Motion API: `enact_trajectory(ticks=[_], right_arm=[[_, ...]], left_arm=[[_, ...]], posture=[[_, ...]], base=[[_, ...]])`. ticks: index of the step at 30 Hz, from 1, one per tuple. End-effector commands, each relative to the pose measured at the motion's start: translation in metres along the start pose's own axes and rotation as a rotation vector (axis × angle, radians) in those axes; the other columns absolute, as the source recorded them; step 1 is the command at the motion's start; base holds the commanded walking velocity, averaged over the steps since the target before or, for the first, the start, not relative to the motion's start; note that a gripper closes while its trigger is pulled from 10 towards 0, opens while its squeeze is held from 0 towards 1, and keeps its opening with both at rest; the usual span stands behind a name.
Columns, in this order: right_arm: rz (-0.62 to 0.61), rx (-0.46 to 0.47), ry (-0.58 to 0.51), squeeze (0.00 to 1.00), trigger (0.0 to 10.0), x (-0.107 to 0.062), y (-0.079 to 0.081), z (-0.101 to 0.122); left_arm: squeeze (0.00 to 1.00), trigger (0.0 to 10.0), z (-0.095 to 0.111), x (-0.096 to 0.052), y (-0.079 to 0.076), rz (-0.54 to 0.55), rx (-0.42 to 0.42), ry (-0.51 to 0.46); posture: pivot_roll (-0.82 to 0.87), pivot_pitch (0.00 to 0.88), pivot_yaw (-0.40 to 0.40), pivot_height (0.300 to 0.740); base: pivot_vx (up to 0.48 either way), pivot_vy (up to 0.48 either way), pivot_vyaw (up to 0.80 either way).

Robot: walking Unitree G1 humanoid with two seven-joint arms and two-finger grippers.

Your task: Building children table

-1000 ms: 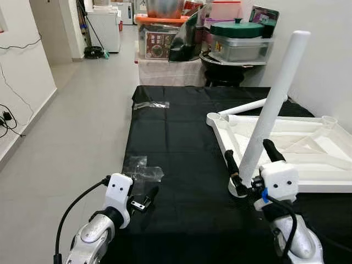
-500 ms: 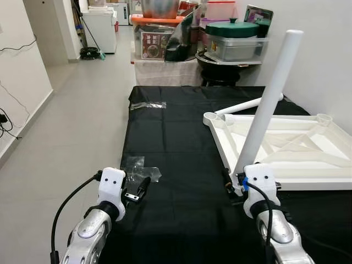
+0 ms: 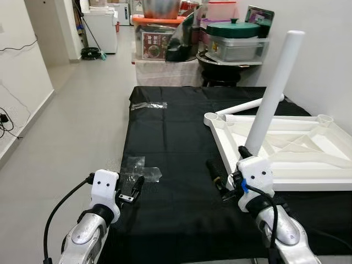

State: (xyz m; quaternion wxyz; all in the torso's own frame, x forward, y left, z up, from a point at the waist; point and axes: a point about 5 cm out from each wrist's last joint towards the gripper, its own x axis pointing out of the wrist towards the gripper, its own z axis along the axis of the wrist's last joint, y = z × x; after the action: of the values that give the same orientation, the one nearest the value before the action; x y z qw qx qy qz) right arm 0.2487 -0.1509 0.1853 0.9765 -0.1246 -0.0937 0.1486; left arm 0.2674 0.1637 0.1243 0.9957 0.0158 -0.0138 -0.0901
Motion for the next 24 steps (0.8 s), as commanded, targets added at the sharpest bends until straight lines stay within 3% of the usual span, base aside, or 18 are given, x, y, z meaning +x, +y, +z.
enact_trajectory(ticks=[1,8,13,17,24], right_arm=[[0.019,0.006,-0.038,0.00,10.0,-0.002,0.000,0.004],[0.054,-0.065,-0.090,0.00,10.0,0.020,0.006,0.004],[0.057,-0.048,-0.104,0.00,10.0,0.027,0.006,0.006],[0.060,-0.008,-0.114,0.00,10.0,0.034,0.007,0.007],[0.070,0.006,-0.112,0.00,10.0,0.037,0.008,0.005]], left_arm=[[0.00,10.0,0.001,-0.002,0.000,0.008,-0.006,-0.002],[0.00,10.0,0.003,0.000,-0.003,-0.006,-0.015,0.004],[0.00,10.0,0.004,0.001,-0.003,-0.010,-0.026,0.009],[0.00,10.0,0.006,0.003,-0.003,-0.014,-0.029,0.003],[0.00,10.0,0.008,0.006,-0.006,-0.031,-0.031,-0.004]], posture=[[0.02,0.000,-0.055,0.740],[0.04,0.000,-0.054,0.740],[0.05,0.000,-0.055,0.740],[0.05,0.000,-0.053,0.740],[0.05,0.000,-0.050,0.740]], base=[[0.000,0.000,0.00],[0.000,0.000,0.00],[0.000,0.000,0.00],[0.000,0.480,-0.11],[0.000,0.480,-0.78]])
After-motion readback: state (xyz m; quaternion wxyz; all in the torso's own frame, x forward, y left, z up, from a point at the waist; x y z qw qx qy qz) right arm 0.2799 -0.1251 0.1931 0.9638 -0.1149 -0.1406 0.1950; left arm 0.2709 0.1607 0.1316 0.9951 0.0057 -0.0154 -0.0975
